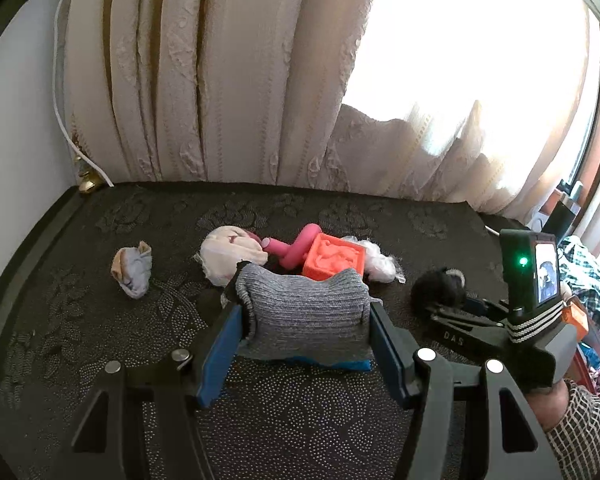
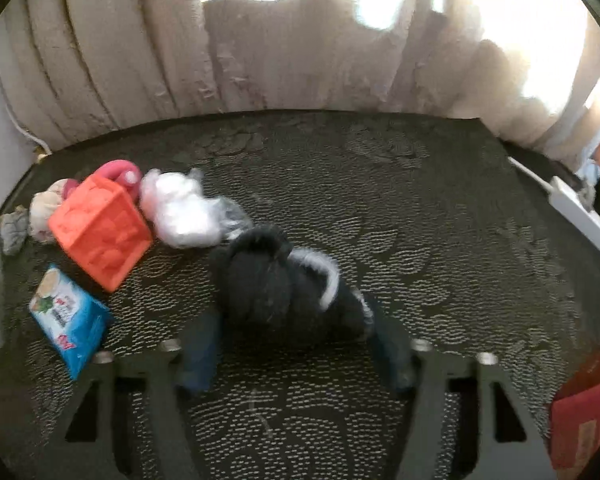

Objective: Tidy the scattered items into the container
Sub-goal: 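Grasp the grey sock with the left tool while the right tool grasps the black knit plush, then carry the black plush into the red tin with the right tool while the left tool lifts the grey sock, then lower the grey sock into the red tin with the left tool and release it, then bring both tools back to the blue snack packet on the mat, then grasp the blue snack packet with the left tool while the right tool grasps the orange cube, then carry the orange cube and blue packet into the red tin and release both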

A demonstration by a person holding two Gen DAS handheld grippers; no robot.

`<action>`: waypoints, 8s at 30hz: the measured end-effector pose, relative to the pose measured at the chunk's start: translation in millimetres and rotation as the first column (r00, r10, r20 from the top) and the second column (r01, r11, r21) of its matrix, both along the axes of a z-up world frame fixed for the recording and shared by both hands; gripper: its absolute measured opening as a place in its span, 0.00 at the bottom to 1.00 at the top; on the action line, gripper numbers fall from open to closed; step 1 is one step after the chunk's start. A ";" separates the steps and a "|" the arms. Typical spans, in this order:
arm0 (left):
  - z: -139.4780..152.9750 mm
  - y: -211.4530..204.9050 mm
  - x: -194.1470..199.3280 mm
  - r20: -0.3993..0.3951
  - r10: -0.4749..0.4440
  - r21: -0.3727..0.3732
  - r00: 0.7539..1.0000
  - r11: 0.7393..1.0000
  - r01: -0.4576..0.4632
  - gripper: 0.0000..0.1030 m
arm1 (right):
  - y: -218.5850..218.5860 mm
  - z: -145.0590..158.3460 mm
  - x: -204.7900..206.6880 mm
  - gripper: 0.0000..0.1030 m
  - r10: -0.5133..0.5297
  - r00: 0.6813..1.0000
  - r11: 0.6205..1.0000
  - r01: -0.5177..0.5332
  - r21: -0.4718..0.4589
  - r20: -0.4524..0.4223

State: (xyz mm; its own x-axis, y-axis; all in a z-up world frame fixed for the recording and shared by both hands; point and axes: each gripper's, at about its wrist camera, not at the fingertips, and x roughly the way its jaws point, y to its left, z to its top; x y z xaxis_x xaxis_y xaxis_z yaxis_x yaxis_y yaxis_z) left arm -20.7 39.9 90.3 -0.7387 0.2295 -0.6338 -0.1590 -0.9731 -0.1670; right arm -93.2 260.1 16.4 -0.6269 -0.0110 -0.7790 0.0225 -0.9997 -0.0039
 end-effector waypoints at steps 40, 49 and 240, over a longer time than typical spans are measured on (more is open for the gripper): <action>32.4 164.5 69.9 -0.056 -0.357 -0.151 0.933 0.926 0.345 0.63 | 255.4 66.3 223.9 0.70 -0.534 0.838 0.841 0.512 -0.175 -0.112; 27.1 244.5 103.1 -0.013 -0.503 -0.158 0.864 0.854 0.495 0.63 | 271.9 75.9 258.5 0.79 -0.549 0.809 0.834 0.513 -0.204 -0.212; -3.7 -72.4 -52.3 0.055 0.189 0.004 0.980 0.982 -0.190 0.82 | -134.4 23.2 -37.6 0.54 0.263 0.963 0.924 -0.236 -0.300 0.054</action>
